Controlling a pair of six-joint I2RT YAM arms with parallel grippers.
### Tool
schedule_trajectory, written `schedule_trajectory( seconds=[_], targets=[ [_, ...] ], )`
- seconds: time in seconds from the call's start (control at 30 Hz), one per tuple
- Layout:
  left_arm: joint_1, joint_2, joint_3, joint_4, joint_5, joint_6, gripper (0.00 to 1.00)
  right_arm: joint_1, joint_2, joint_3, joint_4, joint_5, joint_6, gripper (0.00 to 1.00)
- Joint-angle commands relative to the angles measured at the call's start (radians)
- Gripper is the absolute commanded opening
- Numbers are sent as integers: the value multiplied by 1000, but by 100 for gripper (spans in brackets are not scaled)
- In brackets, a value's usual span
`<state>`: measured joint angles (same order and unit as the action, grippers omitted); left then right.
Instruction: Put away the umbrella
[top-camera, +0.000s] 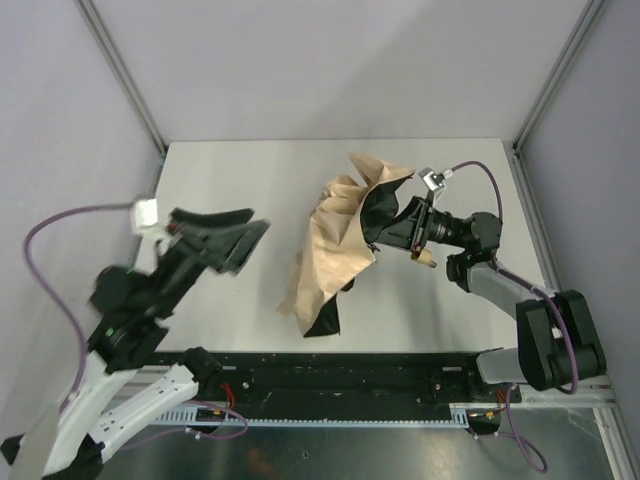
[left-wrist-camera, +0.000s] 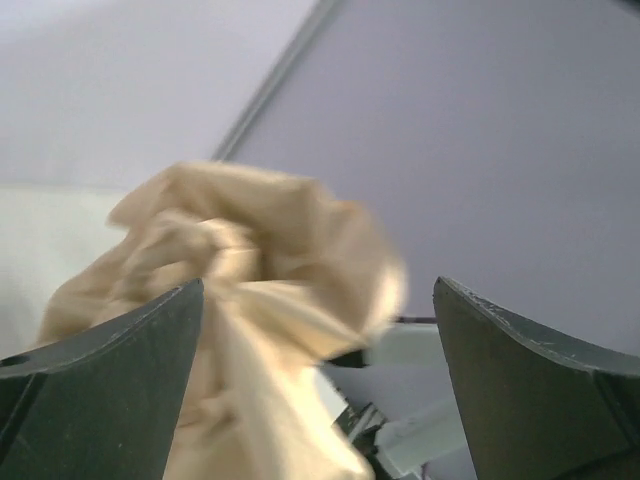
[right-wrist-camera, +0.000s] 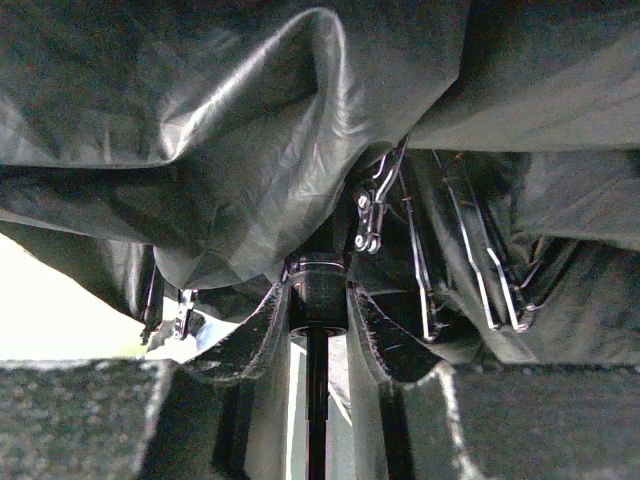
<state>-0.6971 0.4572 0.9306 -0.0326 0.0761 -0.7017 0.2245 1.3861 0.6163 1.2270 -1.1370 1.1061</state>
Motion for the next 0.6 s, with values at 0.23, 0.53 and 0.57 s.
schedule_trajectory(
  seconds=[0.23, 0.53, 0.57],
  targets=[
    [63, 225, -136, 182, 8, -337, 97, 89, -164, -3, 344, -40, 140, 0],
    [64, 249, -226, 386, 182, -312, 98, 121, -175, -3, 345, -10, 148, 0],
    [64, 268, -223, 386, 197, -321, 98, 129, -175, -3, 344, -2, 145, 0]
  ],
)
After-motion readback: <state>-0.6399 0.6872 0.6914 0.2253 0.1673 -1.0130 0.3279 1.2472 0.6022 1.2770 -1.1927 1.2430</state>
